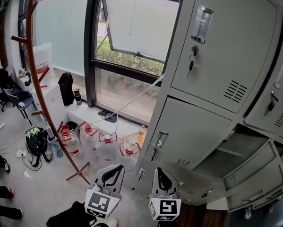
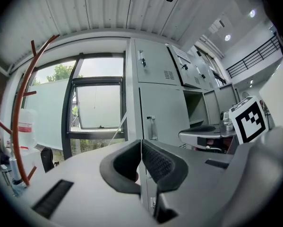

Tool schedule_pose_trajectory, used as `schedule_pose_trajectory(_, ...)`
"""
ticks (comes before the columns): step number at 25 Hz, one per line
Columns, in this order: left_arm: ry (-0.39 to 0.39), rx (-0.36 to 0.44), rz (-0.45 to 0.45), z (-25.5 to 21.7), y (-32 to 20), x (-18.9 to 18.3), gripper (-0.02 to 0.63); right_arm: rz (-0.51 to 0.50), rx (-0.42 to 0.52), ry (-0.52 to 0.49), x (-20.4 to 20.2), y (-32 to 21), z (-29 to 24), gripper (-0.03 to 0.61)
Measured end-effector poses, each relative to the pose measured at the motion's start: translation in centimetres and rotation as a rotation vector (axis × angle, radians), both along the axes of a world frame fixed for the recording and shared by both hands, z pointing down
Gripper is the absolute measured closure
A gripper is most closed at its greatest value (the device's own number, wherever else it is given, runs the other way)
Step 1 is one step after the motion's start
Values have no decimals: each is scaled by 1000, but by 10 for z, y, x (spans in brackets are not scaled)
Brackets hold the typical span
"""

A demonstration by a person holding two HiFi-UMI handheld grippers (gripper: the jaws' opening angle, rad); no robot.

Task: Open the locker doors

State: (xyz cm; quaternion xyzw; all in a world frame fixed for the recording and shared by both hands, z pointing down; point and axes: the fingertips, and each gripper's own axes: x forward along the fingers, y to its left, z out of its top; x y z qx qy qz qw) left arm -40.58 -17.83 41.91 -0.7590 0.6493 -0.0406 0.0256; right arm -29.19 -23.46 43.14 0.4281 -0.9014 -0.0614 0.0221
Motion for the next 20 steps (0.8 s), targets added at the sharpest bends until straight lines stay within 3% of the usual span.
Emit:
schedule_pose_trajectory(4,4,-10,34,5,-24,-18,588,37,-3,1,-16,-27,1,559)
schedule_pose_trajectory(6,2,-14,49,9,-35,-23,588,39,-13,-3,-24,-40,2,503)
schedule_pose_trajectory(15,18,-41,87,23,-62,-47,588,62,-34,4,-57,-94,4,363)
schedule_pose_trajectory(20,29,-52,94,29,-67,-56,588,81,-31,25,-68,-110,6,350)
